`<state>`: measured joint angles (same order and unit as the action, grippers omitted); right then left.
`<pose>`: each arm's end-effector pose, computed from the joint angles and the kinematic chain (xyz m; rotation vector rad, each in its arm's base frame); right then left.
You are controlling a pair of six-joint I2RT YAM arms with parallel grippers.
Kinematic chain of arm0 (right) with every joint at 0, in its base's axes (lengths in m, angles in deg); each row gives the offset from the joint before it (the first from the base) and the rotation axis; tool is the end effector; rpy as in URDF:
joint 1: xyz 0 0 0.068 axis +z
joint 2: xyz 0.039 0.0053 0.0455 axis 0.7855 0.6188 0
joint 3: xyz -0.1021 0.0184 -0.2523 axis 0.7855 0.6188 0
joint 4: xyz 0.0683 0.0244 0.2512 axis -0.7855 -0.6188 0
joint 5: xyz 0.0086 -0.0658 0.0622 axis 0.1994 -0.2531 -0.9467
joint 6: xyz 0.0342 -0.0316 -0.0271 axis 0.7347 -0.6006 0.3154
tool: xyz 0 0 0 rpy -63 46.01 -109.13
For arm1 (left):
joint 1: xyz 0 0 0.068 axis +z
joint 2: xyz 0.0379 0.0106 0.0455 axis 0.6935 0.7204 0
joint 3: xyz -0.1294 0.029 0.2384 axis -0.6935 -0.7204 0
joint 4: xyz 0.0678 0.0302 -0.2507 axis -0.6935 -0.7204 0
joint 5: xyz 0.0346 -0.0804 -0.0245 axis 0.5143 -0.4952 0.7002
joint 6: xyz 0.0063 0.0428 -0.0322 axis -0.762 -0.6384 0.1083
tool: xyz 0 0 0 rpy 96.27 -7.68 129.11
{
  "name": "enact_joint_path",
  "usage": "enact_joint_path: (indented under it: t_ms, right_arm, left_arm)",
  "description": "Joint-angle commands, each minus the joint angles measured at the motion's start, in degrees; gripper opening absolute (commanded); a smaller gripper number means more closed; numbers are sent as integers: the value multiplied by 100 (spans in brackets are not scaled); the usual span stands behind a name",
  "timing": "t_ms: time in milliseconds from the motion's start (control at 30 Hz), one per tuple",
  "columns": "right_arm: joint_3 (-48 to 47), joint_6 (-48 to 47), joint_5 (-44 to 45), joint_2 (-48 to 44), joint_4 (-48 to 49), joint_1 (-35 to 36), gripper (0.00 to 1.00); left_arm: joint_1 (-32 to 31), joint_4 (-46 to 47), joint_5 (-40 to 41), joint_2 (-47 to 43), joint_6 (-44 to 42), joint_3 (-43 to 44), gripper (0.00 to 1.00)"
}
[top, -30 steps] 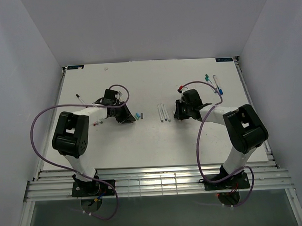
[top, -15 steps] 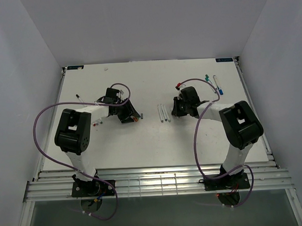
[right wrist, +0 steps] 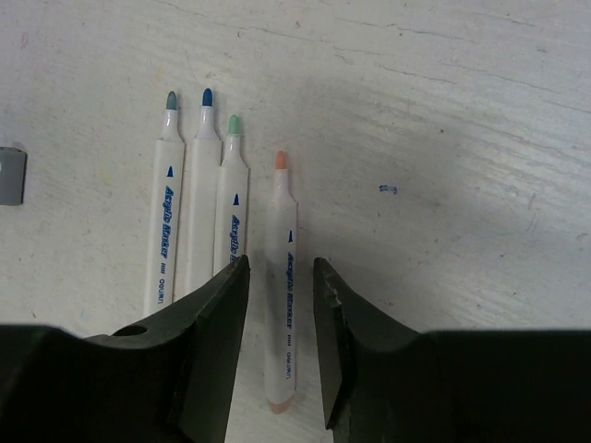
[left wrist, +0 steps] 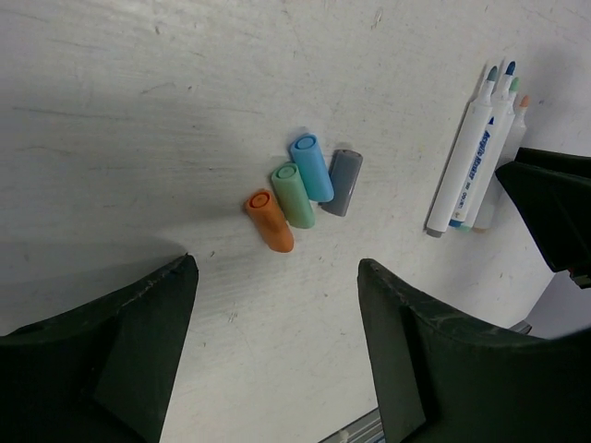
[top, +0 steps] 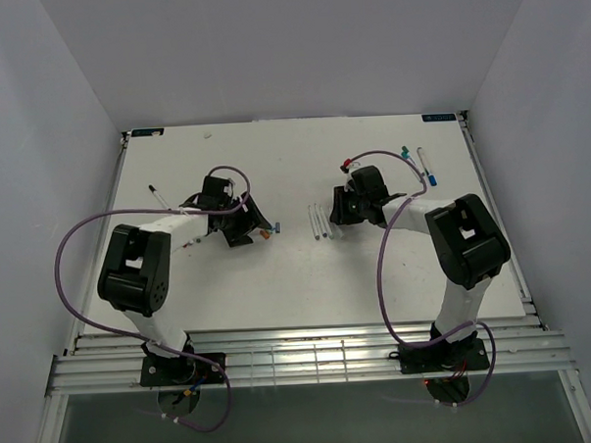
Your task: Open the pen caps
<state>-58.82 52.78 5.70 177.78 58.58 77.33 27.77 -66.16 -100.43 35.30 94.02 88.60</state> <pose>0.3396 0.1665 0.1542 -0.2500 2.3291 0.4921 0.3226 -0.1056 0.1544 -0.4698 2.6763 -0.7711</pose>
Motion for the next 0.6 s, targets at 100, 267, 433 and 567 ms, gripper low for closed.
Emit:
enact_joint_path:
  t_ms: [100,267,433,567]
  right_arm:
    - [-75,-69,280,-344,-208,-34,44]
    - [-654,-298,598,-574,-717,-603,49]
    - [-1523,-623,914,-381,-1367,-1473,50]
    - [-2280,-799,905,-3,-1667,-1992,51]
  left_arm:
    - [-3,59,79,-819,120,-250,83]
    - [-3,103,44,-1329,129,-374,85]
    - [-3,191,-114,-1812,102,-391,86]
    - [-12,437,-343,-2015,207,-514,86]
